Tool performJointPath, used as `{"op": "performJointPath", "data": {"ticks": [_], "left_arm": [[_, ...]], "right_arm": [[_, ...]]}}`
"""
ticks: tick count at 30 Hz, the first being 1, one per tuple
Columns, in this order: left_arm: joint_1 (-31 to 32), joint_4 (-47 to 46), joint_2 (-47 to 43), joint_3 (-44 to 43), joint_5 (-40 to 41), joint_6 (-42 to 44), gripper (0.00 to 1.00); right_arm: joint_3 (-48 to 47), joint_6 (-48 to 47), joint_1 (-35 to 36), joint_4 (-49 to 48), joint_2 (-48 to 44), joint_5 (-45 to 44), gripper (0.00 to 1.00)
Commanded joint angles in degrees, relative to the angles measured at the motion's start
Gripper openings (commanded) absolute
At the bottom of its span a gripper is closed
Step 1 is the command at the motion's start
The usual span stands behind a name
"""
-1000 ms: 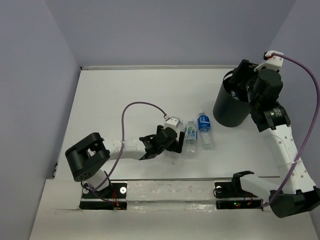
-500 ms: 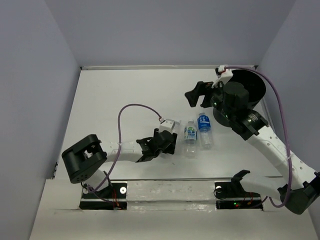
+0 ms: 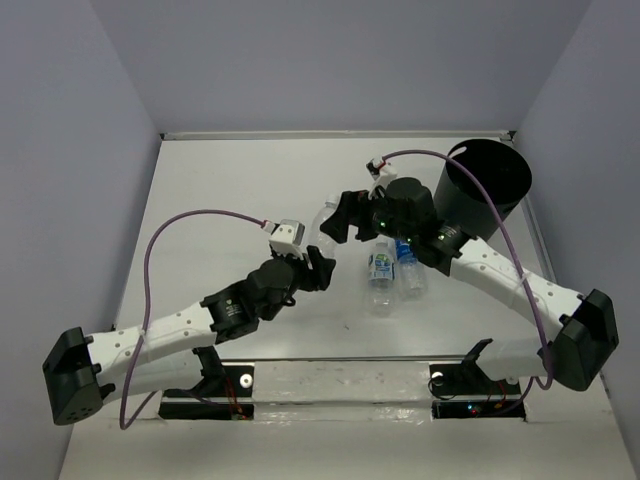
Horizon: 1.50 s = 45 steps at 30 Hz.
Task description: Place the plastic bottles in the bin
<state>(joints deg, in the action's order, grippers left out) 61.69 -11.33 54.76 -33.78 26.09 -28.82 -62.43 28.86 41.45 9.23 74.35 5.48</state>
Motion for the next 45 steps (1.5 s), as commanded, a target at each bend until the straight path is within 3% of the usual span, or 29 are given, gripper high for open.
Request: {"op": "performJointPath", "data": {"ticks": [1, 6, 14, 17, 18, 22, 24, 30, 34, 39, 42, 45], "left_arm": [[0.27, -5.01, -4.13, 3.71, -1.47, 2.53, 0.57], [0.27, -8.00, -6.60, 4.69, -4.38, 3.77, 0.57], [0.27, -9.58, -7.57, 3.20, -4.55, 4.12, 0.62], [0.27, -9.58, -6.52, 2.32, -4.73, 4.21, 0.70], [0.27, -9.50, -6.34, 2.14, -4.99, 4.21, 0.75], [0.27, -9.59, -5.81, 1.88, -4.99, 3.95, 0.92], [0.27, -9.24, -5.98, 1.96, -4.82, 4.03, 0.99], [0.27, -8.09, -7.74, 3.28, -5.43, 3.59, 0.99], [0.27, -8.09, -5.82, 3.28, -6.75, 3.51, 0.99], [0.27, -6.33, 4.19, -0.75, -6.31, 0.61, 0.99], [0.36, -5.46, 11.21, -4.00, -7.28, -1.58, 0.99], [0.53, -5.19, 17.37, -7.26, -9.11, -2.73, 0.99]], "right_arm": [[-1.37, 2.60, 0.56, -7.11, 0.53, 3.57, 1.00], [0.12, 6.02, 0.56, -12.66, 2.38, 9.72, 0.99], [1.00, 9.28, 0.56, -15.82, 4.32, 12.10, 0.91], [1.26, 9.11, 0.56, -15.91, 3.09, 10.44, 0.62], [1.35, 8.93, 0.56, -15.83, 2.04, 8.52, 0.46], [-0.05, 6.30, 0.56, -12.94, 0.28, 2.80, 0.23], [-2.06, 3.76, 0.56, -11.35, -1.04, -2.01, 0.20], [-9.27, -4.94, -3.03, -3.27, -4.82, -14.69, 0.19], [-15.86, -11.01, -12.33, 1.21, -7.28, -24.17, 0.18], [-25.44, -26.90, -17.19, 1.58, -7.91, -45.32, 0.17], [-29.22, -34.37, -21.39, 1.49, -5.88, -50.54, 0.17], [-28.10, -36.15, -25.44, 1.31, -4.83, -51.18, 0.18]]}}
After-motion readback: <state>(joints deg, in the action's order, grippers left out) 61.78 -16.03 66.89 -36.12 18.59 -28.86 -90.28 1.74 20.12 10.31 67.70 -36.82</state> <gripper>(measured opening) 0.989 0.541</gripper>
